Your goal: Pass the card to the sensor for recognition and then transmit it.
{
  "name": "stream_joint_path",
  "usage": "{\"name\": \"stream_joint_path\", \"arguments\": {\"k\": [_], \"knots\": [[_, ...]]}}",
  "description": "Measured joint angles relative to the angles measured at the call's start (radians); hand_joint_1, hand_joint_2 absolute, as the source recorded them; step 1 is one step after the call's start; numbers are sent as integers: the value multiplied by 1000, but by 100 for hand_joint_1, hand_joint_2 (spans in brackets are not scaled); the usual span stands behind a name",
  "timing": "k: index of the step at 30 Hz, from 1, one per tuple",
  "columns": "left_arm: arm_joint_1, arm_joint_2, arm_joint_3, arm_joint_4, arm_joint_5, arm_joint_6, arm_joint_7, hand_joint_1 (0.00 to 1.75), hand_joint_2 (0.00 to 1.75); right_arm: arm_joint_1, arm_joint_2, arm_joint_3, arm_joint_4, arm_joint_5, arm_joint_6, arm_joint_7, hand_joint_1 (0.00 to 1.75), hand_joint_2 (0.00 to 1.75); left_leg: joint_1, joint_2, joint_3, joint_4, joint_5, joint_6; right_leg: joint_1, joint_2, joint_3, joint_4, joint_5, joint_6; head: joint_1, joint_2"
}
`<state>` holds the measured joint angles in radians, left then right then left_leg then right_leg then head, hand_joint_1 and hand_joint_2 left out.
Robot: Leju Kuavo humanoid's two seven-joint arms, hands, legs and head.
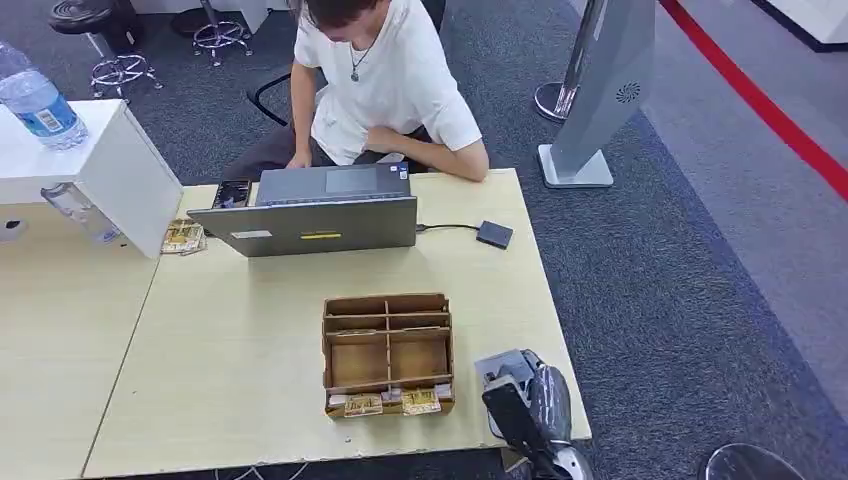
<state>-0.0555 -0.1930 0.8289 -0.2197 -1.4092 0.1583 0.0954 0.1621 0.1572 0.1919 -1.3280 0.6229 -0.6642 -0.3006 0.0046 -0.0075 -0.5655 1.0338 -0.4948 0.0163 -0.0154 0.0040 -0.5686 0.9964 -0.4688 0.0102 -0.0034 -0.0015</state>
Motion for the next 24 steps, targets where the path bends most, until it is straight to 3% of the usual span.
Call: {"name": "stream_joint_path", "arguments": {"k": [24], "knots": [[0, 1, 9, 0, -2, 3, 0, 0, 0, -40, -11, -8, 77, 32, 22, 61, 175, 175, 0, 0, 0, 0, 0, 0, 0, 0, 1, 0, 0, 0, 0, 0]]}}
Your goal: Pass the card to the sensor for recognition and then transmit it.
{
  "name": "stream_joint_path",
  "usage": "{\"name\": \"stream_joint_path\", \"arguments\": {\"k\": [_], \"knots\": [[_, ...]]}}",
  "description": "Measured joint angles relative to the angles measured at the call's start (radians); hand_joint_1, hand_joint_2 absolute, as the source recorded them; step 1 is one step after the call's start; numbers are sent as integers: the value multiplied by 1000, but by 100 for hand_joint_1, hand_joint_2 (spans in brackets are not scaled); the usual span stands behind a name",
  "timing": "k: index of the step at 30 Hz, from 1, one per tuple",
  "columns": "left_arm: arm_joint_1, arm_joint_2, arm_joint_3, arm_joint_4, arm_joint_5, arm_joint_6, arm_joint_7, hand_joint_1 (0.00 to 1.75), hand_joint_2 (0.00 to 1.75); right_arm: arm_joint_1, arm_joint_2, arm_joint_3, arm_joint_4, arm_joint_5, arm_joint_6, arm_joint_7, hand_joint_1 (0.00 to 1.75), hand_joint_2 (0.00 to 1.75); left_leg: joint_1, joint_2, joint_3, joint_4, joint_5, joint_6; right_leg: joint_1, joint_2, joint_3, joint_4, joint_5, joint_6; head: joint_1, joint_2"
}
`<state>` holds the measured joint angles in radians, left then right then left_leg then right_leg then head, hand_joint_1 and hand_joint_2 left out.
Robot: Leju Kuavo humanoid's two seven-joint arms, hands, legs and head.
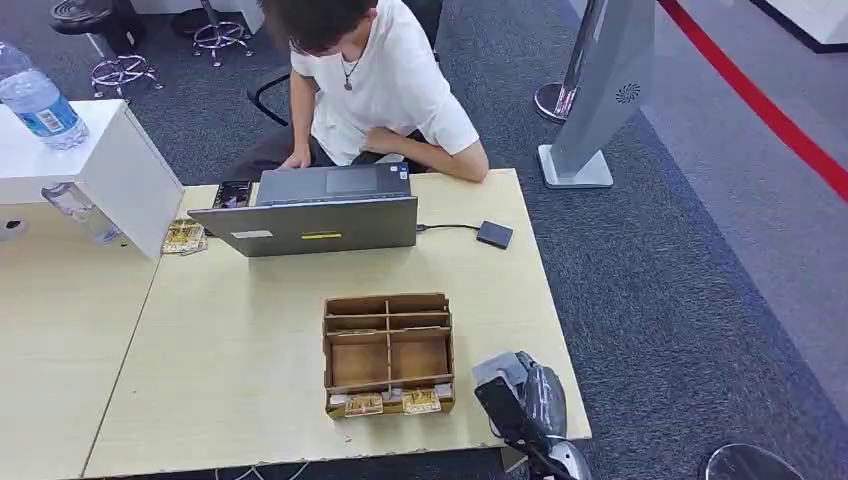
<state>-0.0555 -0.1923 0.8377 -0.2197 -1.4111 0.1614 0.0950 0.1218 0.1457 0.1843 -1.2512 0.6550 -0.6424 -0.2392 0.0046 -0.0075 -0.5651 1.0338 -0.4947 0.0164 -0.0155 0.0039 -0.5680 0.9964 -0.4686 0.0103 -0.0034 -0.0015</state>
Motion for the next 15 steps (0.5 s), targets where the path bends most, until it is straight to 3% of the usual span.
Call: {"name": "stream_joint_path", "arguments": {"k": [15], "knots": [[0, 0, 16, 0, -6, 2, -4, 0, 0, 10, 0, -14, -34, -64, 40, -37, 175, 175, 0, 0, 0, 0, 0, 0, 0, 0, 0, 0, 0, 0, 0, 0]]}}
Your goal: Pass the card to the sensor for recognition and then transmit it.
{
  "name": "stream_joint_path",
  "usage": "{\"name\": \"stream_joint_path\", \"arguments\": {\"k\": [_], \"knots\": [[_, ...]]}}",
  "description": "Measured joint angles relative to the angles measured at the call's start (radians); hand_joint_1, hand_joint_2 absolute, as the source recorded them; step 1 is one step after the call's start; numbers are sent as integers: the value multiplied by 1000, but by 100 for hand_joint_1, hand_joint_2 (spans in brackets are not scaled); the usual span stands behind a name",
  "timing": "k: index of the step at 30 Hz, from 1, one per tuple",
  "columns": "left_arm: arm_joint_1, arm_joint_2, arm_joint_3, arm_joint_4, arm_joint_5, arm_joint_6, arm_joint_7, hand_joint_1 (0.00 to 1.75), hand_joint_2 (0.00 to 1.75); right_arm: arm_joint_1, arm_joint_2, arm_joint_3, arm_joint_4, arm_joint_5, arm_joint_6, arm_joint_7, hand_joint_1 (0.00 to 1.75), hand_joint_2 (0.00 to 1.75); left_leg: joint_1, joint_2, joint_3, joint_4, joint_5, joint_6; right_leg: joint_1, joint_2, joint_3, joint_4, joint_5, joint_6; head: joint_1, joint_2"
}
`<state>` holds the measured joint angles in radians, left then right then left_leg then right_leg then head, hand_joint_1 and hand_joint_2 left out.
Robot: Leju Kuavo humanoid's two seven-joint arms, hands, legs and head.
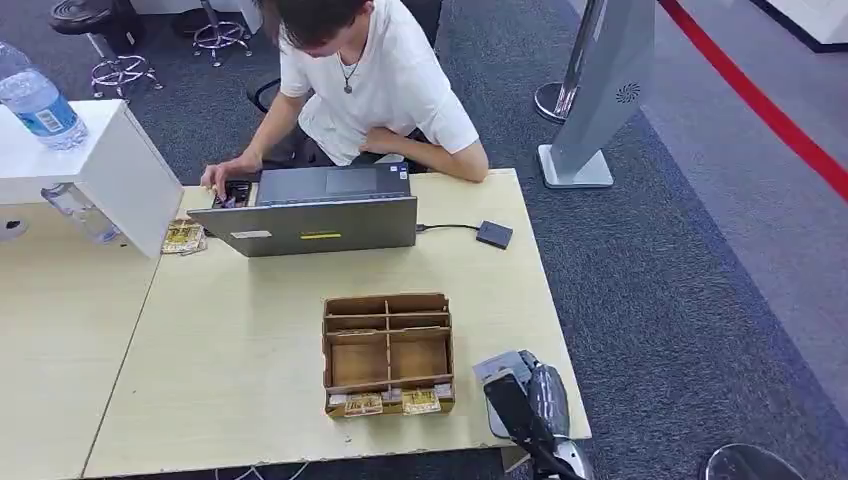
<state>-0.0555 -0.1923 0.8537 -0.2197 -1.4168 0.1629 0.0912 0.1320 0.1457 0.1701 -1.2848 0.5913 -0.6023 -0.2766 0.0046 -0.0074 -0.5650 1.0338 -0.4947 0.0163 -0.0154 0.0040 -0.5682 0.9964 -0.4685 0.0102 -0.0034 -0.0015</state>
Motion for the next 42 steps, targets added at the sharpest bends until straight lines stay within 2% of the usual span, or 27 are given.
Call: {"name": "stream_joint_path", "arguments": {"k": [28, 32, 42], "knots": [[0, 0, 1, 0, 2, 5, -5, 0, 0, 23, -1, -56, -27, 30, 1, 18, 175, 175, 0, 0, 0, 0, 0, 0, 0, 0, 0, 0, 0, 0, 0, 0], [0, 0, 1, 0, 1, 5, -5, 0, 0, 25, -1, -60, -29, 60, -1, 26, 175, 175, 0, 0, 0, 0, 0, 0, 0, 0, 0, 0, 0, 0, 0, 0], [0, 0, 1, 0, -5, 5, -5, 0, 0, 24, -2, -63, -21, 228, -19, 87, 175, 175, 0, 0, 0, 0, 0, 0, 0, 0, 0, 0, 0, 0, 0, 0]]}}
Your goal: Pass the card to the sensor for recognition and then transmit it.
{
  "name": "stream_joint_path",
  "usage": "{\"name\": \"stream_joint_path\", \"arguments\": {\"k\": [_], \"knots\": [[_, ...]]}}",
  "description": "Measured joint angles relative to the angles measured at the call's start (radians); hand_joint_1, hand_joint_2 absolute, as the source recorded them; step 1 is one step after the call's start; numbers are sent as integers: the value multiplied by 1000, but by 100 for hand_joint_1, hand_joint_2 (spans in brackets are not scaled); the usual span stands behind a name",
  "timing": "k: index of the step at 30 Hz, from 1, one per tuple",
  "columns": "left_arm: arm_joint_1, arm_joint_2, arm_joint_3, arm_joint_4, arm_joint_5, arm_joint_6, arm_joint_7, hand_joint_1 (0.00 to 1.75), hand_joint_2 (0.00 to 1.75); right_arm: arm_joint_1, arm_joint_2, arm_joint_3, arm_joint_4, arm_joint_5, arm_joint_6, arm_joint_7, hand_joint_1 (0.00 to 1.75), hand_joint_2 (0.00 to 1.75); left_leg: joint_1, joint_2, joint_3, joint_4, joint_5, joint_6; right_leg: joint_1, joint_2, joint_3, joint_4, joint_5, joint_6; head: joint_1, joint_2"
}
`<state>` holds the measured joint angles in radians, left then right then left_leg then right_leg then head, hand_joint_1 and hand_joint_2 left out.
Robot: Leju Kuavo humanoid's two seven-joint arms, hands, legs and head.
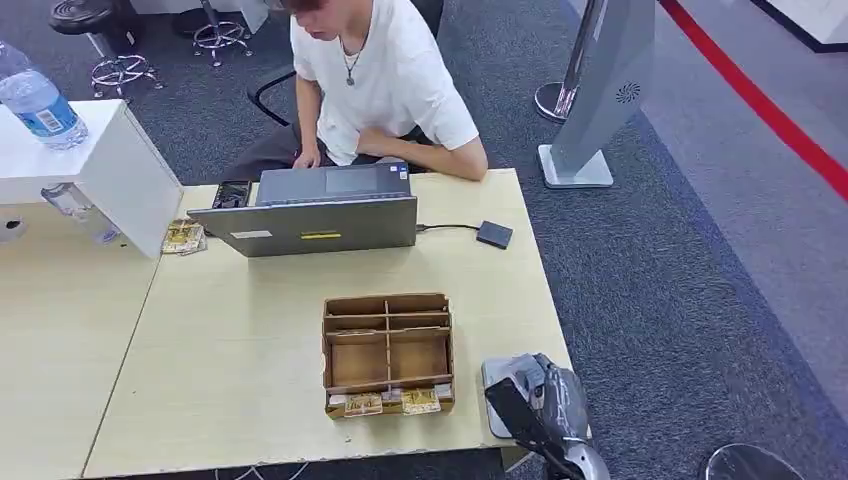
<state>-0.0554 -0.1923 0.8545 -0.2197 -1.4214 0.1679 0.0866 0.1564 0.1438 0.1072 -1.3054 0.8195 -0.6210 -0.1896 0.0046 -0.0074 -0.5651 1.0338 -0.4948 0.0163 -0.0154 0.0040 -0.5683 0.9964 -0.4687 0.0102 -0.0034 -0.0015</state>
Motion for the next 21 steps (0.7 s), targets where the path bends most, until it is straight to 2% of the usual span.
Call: {"name": "stream_joint_path", "arguments": {"k": [21], "knots": [[0, 0, 0, 0, -3, 0, 0, 0, 0, -8, -6, 10, 28, 67, -3, 61, 175, 175, 0, 0, 0, 0, 0, 0, 0, 0, 0, 0, 0, 0, 0, 0]]}}
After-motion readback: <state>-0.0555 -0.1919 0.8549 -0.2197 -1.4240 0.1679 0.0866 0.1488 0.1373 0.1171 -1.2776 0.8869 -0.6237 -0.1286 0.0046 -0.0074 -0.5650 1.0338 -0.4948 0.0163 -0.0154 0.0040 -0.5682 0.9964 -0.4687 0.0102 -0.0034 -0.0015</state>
